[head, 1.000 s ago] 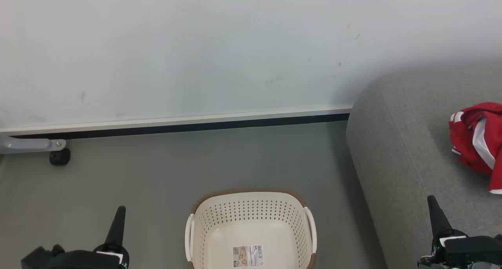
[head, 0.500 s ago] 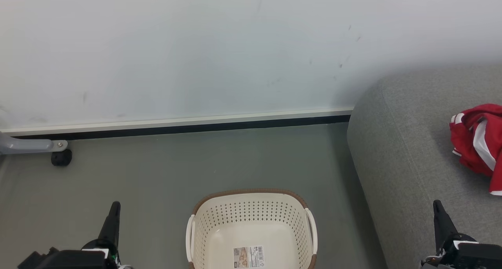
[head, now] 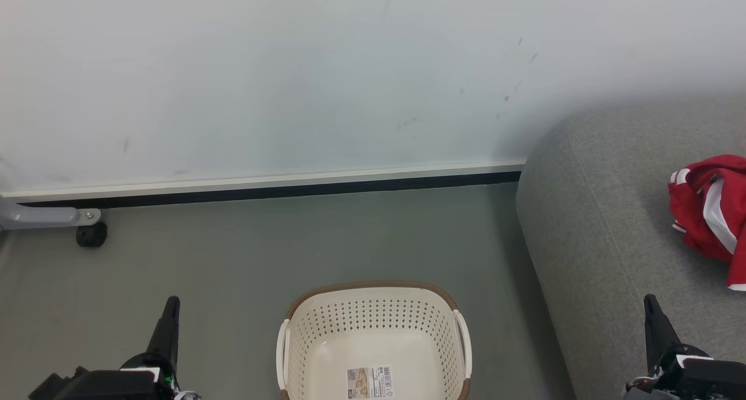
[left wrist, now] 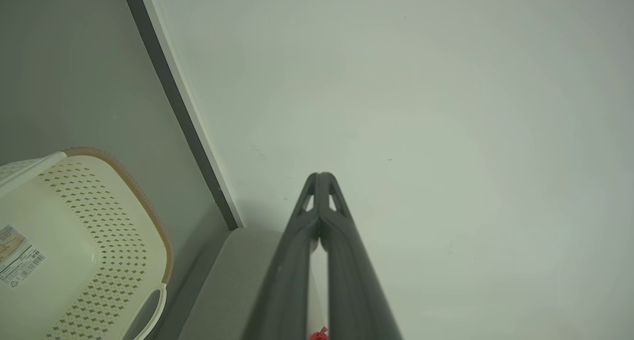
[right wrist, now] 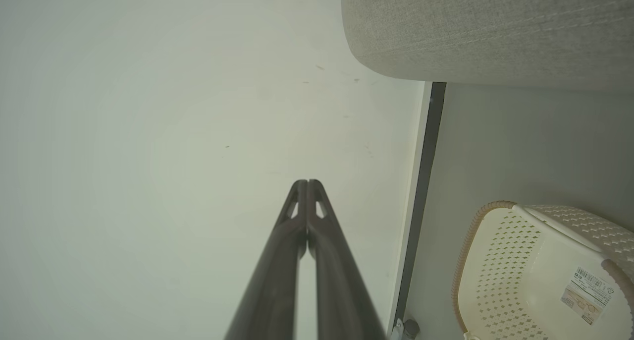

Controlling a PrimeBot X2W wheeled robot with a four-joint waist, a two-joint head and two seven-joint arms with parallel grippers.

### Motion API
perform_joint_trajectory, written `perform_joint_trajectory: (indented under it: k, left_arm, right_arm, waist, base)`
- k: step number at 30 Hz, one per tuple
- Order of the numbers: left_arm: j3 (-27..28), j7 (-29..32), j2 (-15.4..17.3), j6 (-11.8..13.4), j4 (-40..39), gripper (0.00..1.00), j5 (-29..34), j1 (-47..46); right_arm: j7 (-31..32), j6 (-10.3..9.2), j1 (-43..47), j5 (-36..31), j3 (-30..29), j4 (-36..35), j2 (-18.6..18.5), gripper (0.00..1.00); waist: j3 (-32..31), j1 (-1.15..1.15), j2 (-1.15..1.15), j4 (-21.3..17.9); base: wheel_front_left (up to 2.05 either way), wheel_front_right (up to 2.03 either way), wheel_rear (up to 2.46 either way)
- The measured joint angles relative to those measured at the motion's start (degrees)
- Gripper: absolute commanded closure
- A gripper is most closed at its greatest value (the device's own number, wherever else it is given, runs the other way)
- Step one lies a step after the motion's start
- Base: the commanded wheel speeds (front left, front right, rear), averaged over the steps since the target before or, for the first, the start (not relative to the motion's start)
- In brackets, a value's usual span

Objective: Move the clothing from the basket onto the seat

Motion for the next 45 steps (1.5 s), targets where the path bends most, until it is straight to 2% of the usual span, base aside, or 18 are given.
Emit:
perform_joint_trajectory:
  k: [45]
  left_arm:
    - [0.0, 0.0, 0.0, 0.0, 0.1, 1.00, 0.0, 0.0]
  right_arm:
    - [0.0, 0.19, 0.0, 0.0, 0.0, 0.1, 0.0, 1.00]
  waist:
    - [0.0, 0.00, 0.00, 0.0]
  base:
    - [0.00, 0.00, 0.00]
